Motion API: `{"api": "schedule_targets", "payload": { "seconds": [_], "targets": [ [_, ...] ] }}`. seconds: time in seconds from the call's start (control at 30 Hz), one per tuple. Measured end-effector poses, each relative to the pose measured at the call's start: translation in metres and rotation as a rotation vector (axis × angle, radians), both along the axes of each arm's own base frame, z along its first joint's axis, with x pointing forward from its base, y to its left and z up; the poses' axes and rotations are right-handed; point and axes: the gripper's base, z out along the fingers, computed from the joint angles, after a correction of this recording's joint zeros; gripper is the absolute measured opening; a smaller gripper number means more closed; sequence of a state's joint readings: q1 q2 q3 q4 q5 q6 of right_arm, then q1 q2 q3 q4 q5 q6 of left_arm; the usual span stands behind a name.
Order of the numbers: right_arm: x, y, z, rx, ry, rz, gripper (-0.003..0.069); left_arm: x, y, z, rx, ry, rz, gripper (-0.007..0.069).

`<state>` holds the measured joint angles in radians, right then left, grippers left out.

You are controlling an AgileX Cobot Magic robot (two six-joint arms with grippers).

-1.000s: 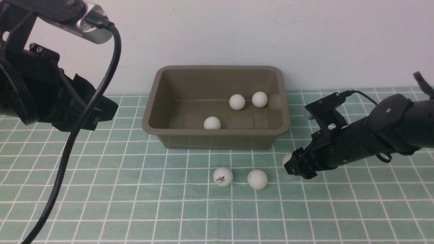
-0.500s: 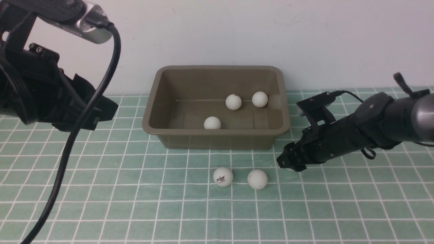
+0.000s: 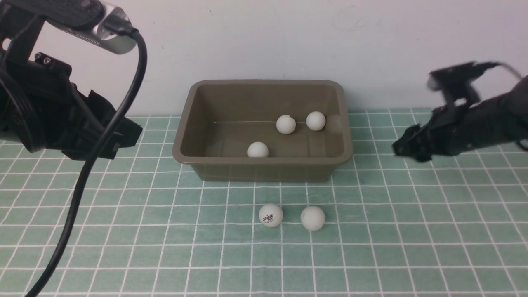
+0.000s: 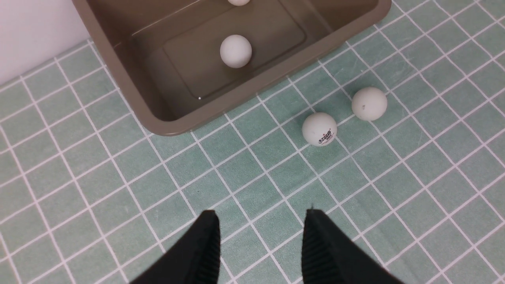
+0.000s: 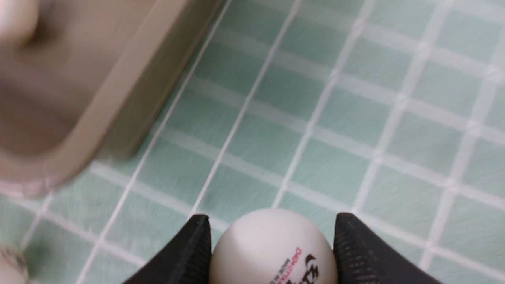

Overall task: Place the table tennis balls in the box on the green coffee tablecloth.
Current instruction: 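Release the ping pong ball into the bin and lift the gripper away, then reach for and grasp a ping pong ball on the table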

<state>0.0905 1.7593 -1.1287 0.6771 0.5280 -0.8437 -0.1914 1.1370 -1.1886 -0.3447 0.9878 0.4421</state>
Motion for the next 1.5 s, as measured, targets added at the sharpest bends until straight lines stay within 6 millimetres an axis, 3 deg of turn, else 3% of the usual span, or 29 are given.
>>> {"api": "schedule_targets", "payload": {
  "seconds": [0.1, 0.17, 0.2, 0.37, 0.4, 0.6, 0.77, 0.87, 1.03, 1.2, 1.3, 1.5],
  "targets": [
    [0.001, -0.008, 0.016, 0.025, -0.036, -0.027, 0.0360, 0.000, 0.000, 0.000, -0.001, -0.002, 0.001, 0.0268],
    [0.005, -0.001, 0.038, 0.107, -0.064, 0.024, 0.0360, 0.002, 0.000, 0.001, -0.005, -0.020, 0.007, 0.0268],
    [0.005, 0.000, 0.038, 0.108, -0.066, 0.036, 0.0360, 0.002, 0.000, 0.001, -0.005, -0.022, 0.008, 0.0268],
    [0.018, 0.045, 0.056, 0.220, -0.122, 0.221, 0.0360, 0.002, 0.000, 0.002, -0.006, -0.026, 0.009, 0.0268],
    [0.023, 0.059, 0.056, 0.235, -0.131, 0.256, 0.0360, 0.002, 0.000, 0.002, -0.006, -0.026, 0.009, 0.0268],
    [0.044, 0.091, 0.033, 0.231, -0.103, 0.323, 0.0360, 0.002, 0.000, 0.002, -0.006, -0.026, 0.009, 0.0268],
    [0.054, 0.096, 0.005, 0.216, -0.058, 0.338, 0.0360, 0.002, 0.000, 0.002, -0.005, -0.026, 0.009, 0.0268],
    [0.055, 0.096, 0.000, 0.213, -0.056, 0.344, 0.0373, 0.002, 0.000, 0.002, -0.005, -0.026, 0.009, 0.0268],
    [0.059, 0.096, 0.005, 0.241, -0.090, 0.297, 0.0497, 0.002, 0.000, 0.002, -0.006, -0.026, 0.009, 0.0268],
    [0.053, 0.086, 0.047, 0.152, -0.243, 0.276, 0.0505, 0.002, 0.000, 0.002, -0.006, -0.026, 0.009, 0.0268],
    [0.038, 0.079, 0.086, 0.084, -0.333, 0.297, 0.0478, 0.002, 0.000, 0.002, -0.006, -0.026, 0.009, 0.0268],
    [-0.019, 0.058, 0.171, 0.002, -0.438, 0.272, 0.0415, 0.002, 0.000, 0.002, -0.007, -0.027, 0.010, 0.0268]
  ]
}}
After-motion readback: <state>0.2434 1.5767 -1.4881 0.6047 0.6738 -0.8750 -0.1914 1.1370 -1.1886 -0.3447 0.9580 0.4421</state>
